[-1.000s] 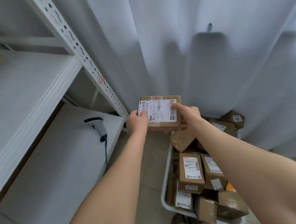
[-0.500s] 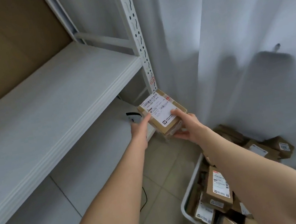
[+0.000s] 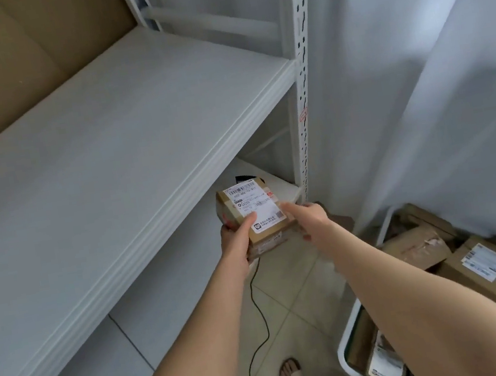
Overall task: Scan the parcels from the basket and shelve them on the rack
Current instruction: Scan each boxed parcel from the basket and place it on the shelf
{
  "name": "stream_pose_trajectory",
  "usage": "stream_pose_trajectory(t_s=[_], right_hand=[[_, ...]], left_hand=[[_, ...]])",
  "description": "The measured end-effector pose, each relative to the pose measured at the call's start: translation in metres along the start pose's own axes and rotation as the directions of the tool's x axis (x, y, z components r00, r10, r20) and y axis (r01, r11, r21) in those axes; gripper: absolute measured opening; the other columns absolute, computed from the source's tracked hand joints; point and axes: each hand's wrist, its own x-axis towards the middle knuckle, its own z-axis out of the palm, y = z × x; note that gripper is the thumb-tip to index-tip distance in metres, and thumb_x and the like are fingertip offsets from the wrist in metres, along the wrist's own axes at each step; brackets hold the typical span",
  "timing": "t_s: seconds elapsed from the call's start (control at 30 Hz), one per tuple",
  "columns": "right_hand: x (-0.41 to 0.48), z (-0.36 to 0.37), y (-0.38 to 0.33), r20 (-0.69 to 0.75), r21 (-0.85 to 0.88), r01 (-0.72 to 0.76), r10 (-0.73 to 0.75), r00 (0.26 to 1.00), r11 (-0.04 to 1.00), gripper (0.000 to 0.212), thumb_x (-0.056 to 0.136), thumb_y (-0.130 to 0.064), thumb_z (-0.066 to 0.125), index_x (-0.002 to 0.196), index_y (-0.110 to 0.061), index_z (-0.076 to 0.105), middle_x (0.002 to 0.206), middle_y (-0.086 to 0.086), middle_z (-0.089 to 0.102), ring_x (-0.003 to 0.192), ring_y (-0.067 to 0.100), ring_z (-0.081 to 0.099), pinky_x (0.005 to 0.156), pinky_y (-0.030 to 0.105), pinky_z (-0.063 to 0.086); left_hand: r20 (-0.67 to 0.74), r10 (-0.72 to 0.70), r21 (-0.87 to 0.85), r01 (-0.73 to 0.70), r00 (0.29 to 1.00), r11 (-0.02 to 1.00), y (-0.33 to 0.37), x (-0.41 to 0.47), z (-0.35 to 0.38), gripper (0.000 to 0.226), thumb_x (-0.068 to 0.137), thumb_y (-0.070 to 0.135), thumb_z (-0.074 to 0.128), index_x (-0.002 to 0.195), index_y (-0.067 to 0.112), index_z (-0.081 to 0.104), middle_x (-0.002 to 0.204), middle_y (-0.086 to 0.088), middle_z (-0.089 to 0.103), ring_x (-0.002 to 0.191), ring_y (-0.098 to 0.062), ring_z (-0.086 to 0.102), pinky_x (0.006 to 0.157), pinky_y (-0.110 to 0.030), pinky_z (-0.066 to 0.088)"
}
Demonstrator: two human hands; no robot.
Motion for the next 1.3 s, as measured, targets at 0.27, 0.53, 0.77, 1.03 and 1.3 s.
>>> stream_pose_trajectory(t_s=[0.27,0.53,0.77,1.03,1.3], right_hand=[[0.103,0.057,0.027,-0.062,-0.149,0.086,-0.096,0.993,0.985,0.072,0.092,-0.031,0.063,0.151,-0.009,0.029,0.141,0.012,0.05,0.121,0.027,0.052,0.085,0.03,0.041],[0.218,0.094,0.049,-0.054,-0.374,0.165,-0.199,0.978,0.913,0.075,0.094,-0.031,0.059,0.152,-0.009,0.018,0.148,0.015,0.038,0.129,0.035,0.045,0.095,0.037,0.042],[0.294,0.122,0.054,-0.091,-0.466,0.254,-0.332,0.939,0.847,0.074,0.089,-0.034,0.067,0.146,-0.009,0.028,0.14,0.017,0.043,0.126,0.037,0.046,0.102,0.048,0.044],[0.305,0.136,0.046,-0.098,-0.363,0.201,-0.252,0.963,0.91,0.023,0.088,-0.018,0.059,0.106,-0.004,0.053,0.113,0.017,0.059,0.06,0.023,0.06,0.04,0.023,0.039],[0.219,0.113,0.045,-0.14,-0.043,0.104,-0.109,0.984,0.994,0.019,0.08,-0.004,0.062,0.097,-0.005,0.052,0.072,0.009,0.066,0.056,0.016,0.063,0.053,0.028,0.054]], left_hand=[[-0.09,0.102,0.009,-0.102,0.991,0.995,-0.035,0.1,-0.034,0.056,0.082,0.038,0.07,0.132,0.028,0.048,0.117,-0.001,0.066,0.097,-0.016,0.065,0.074,-0.029,0.054],[-0.149,0.197,-0.103,-0.214,0.969,0.971,-0.073,0.203,-0.037,0.049,0.084,0.045,0.066,0.129,0.033,0.052,0.106,0.007,0.07,0.093,-0.009,0.066,0.089,-0.033,0.053],[-0.134,0.291,-0.144,-0.309,0.947,0.94,-0.082,0.272,-0.041,0.038,0.085,0.049,0.061,0.121,0.035,0.059,0.102,0.01,0.072,0.095,-0.009,0.067,0.09,-0.035,0.052],[-0.131,0.313,-0.108,-0.327,0.941,0.939,-0.081,0.284,-0.052,0.037,0.088,0.05,0.057,0.12,0.033,0.059,0.105,0.008,0.072,0.09,-0.008,0.068,0.075,-0.029,0.054],[-0.115,0.192,-0.06,-0.2,0.974,0.978,-0.045,0.208,-0.058,0.044,0.085,0.047,0.064,0.122,0.026,0.055,0.1,0.006,0.073,0.081,-0.008,0.069,0.061,-0.023,0.053]])
